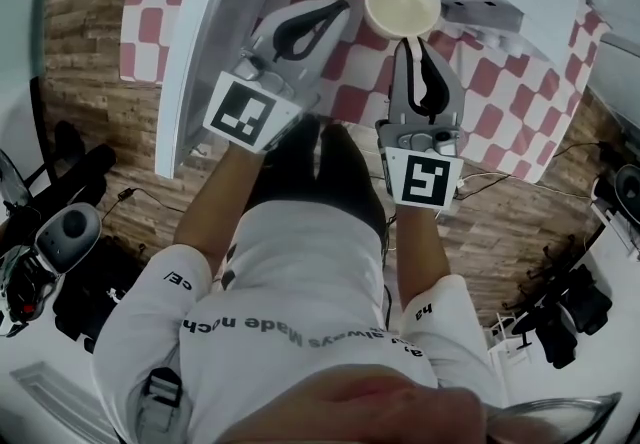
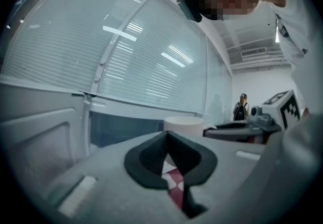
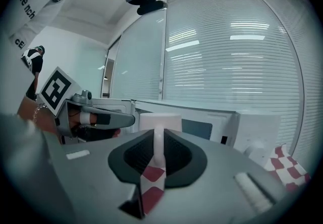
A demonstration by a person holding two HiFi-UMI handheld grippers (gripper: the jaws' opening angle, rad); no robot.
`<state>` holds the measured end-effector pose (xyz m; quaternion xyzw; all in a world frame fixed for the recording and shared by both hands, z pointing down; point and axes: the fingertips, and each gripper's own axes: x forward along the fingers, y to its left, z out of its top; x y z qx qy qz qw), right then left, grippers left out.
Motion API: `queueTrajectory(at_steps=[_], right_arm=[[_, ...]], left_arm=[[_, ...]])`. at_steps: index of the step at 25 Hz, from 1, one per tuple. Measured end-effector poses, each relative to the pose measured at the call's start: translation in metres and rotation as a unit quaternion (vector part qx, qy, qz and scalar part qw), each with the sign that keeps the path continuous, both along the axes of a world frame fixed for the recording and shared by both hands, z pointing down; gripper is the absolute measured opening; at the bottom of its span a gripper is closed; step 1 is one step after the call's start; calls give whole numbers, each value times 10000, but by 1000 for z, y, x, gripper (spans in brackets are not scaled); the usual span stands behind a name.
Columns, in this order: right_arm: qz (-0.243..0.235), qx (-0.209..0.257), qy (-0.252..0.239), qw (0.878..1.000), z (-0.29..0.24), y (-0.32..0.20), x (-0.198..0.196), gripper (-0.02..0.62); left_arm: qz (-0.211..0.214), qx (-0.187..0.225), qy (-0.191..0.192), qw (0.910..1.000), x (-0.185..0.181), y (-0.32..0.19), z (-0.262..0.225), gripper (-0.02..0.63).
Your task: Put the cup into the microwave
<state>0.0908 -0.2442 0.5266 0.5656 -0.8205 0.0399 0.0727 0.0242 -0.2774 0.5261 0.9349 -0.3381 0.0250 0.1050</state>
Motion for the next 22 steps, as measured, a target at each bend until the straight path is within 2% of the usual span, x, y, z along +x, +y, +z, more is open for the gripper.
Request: queueTrajectory(at_steps=[14, 22], right_arm=[[85, -13, 52, 9999, 59, -58, 3, 40], [-54, -5, 119, 9999, 78, -85, -3, 40]], left_arm=[[-140, 2, -154, 9998, 8, -51, 54, 3], [-150, 33, -262, 9995, 12, -77, 74, 3]])
